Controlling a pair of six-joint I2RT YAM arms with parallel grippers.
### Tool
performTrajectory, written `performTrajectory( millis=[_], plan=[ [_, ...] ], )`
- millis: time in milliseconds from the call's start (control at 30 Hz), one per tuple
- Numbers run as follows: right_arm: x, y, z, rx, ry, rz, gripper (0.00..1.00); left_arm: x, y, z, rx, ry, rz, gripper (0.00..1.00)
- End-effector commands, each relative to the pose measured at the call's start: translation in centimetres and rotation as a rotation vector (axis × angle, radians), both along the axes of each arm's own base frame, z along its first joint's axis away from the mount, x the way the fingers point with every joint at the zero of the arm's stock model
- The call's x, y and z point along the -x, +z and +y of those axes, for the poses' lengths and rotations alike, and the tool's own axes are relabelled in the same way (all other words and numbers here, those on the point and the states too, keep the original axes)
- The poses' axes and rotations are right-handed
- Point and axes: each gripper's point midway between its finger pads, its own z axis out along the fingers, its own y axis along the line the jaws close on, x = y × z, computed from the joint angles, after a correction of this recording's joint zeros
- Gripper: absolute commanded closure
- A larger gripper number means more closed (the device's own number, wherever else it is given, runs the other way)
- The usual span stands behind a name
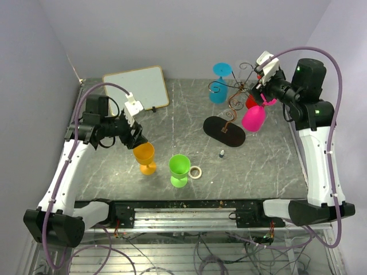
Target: Place the wine glass upside down on the wine glass rack
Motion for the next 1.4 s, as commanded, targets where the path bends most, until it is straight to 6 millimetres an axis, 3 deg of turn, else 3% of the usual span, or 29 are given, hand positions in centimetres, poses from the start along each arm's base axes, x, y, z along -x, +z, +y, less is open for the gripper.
performTrajectory(
  millis=[0,133,467,867,1133,1367],
  plan=[
    [0.0,-1.2,0.8,-0.024,0.057,0.046,0.36,0.8,-2.6,1.0,-0.128,-0.037,-0.007,0.28],
    [-0.2,-1.6,0.7,-0.026,0.056,0.056,0.36,0.6,-4.3,1.5,-0.189,-0.029,0.005,0.37],
    [-0.2,-2.7,0.3,-0.032,0.053,0.078,0.36,-0.3,-7.2,1.4,-0.242,-0.018,0.059,0.42],
    [-0.2,-2.5,-0.2,-0.045,0.044,0.072,0.36,-0.4,-9.5,1.3,-0.286,-0.025,0.109,0.63],
    [-0.2,-2.9,-0.6,-0.055,0.034,0.076,0.36,-0.3,-10.0,1.2,-0.287,-0.027,0.109,0.86],
    [-0.1,-2.8,-0.7,-0.062,0.040,0.075,0.36,-0.5,-8.8,1.5,-0.293,-0.015,0.070,0.93]
  ],
)
